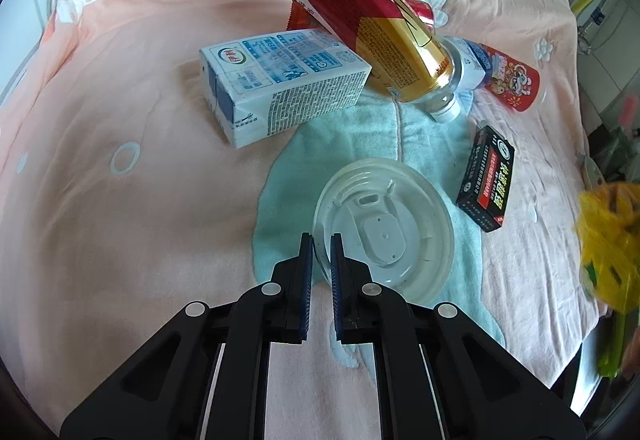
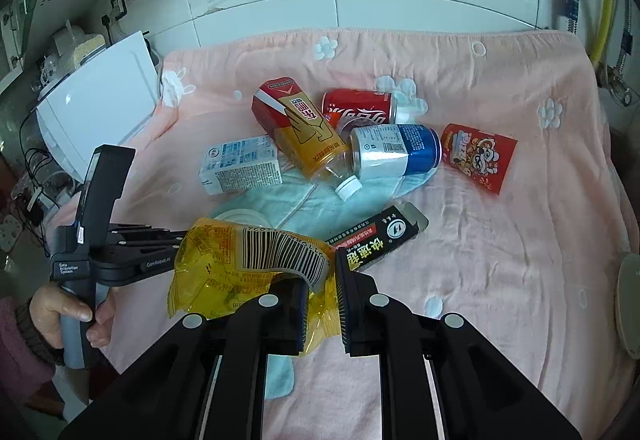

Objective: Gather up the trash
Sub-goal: 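Carry lid to green basket and open left gripper while right carries wrapper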

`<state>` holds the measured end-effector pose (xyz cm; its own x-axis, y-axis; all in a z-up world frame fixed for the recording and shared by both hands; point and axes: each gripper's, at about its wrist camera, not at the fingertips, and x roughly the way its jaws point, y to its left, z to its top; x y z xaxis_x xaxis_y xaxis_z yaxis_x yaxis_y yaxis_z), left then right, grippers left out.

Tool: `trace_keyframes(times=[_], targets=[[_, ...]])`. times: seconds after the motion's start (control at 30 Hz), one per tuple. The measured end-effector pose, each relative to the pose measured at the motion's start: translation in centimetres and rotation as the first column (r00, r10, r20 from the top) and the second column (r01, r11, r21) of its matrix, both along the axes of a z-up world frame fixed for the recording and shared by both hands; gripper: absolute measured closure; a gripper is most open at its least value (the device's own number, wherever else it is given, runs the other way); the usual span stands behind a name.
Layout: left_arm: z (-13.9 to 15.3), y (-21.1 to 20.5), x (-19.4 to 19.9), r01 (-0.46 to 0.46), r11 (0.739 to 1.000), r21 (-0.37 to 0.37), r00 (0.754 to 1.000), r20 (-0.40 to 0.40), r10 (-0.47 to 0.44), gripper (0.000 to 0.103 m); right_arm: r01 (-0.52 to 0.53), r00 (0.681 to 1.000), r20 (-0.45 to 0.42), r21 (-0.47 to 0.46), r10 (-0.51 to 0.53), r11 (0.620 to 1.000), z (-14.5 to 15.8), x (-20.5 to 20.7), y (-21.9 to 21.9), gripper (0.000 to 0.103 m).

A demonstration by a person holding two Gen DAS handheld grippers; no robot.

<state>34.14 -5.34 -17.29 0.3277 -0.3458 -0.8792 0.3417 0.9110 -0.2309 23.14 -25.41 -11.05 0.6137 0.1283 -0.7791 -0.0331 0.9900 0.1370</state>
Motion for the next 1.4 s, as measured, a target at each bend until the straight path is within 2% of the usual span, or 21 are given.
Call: trace_keyframes(times=[0.2, 0.4, 0.73, 0.9, 1.1, 1.4], targets=[[1.7, 1.1, -2.5, -0.01, 1.0, -0.013, 1.0, 0.023, 0.01, 0.098, -0.006, 1.0, 0.004, 0.021, 0.006, 1.0, 0.4, -4.1, 0.6, 0.09], [4.3, 3.0, -6.6, -0.013, 1.0, -0.003, 0.997, 0.076, 0.013, 0.1, -0.037, 0.999, 0.026, 0.041, 0.036, 0.998, 1.6, -8.3, 2.0, 0.09], [8.8, 7.3, -15.5, -0.044, 0.999, -0.027, 0.986, 0.16, 0.048, 0.1, -0.124, 0.992, 0.039, 0.053, 0.122, 0.991, 2.8, -15.3, 5.1, 0.09], [10.3, 9.5, -20.6, -0.047, 0.999, -0.018, 0.981, 0.19, 0.05, 0.1, -0.163, 0.986, 0.038, 0.061, 0.161, 0.985, 2.5, -17.5, 6.3, 0.09], [10.2, 10.8, -26.2, -0.044, 0.999, 0.03, 0.979, 0.202, 0.037, 0.1, -0.212, 0.976, 0.049, 0.034, 0.21, 0.977, 2.7, -19.9, 7.8, 0.09], [8.0, 11.2, -31.4, -0.049, 0.998, 0.042, 0.991, 0.127, 0.043, 0.097, -0.253, 0.966, 0.062, 0.026, 0.251, 0.967, 3.1, -22.1, 8.9, 0.09]])
